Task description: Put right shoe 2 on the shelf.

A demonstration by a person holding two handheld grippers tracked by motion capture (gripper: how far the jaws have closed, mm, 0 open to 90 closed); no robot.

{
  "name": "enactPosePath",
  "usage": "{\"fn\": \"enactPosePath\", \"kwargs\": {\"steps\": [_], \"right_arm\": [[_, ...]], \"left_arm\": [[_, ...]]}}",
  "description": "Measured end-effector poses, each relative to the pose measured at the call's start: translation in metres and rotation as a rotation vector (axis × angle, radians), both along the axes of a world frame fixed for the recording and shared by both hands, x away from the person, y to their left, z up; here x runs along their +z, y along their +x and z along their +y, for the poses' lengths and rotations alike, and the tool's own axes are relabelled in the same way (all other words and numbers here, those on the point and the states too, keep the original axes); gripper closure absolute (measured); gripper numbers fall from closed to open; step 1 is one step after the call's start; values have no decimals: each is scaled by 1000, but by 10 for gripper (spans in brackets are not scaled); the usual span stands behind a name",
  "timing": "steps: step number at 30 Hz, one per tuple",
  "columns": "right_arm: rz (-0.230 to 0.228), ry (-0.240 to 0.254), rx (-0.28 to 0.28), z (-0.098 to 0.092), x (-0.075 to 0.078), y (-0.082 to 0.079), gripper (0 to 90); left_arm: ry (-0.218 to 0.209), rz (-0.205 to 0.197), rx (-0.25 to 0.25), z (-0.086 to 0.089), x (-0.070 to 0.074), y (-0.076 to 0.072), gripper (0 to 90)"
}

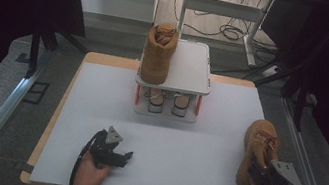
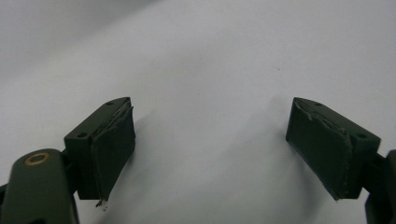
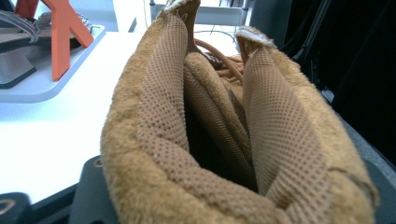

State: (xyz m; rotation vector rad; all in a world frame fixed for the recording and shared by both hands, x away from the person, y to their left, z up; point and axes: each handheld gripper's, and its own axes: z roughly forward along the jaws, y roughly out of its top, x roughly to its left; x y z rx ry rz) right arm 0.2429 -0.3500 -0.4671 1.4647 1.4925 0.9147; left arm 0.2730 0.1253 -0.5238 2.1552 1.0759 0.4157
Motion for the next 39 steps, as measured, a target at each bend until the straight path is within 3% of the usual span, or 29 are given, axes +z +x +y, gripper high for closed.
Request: {"fn": "enactPosePath", "kwargs": {"steps": [6,18,25,39], "right_arm": [[-8,-12,16,-1,1,-1,473],[-16,-3,79,-1,12,-4,499],[-30,34,152,5,23,-4,507],[-91,22,225,21,48,1,509]], "left_arm": [[0,0,0,0,0,0,156],[0,0,0,0,0,0,156],[0,0,0,0,0,0,157],[0,1,0,0,0,0,156]]}}
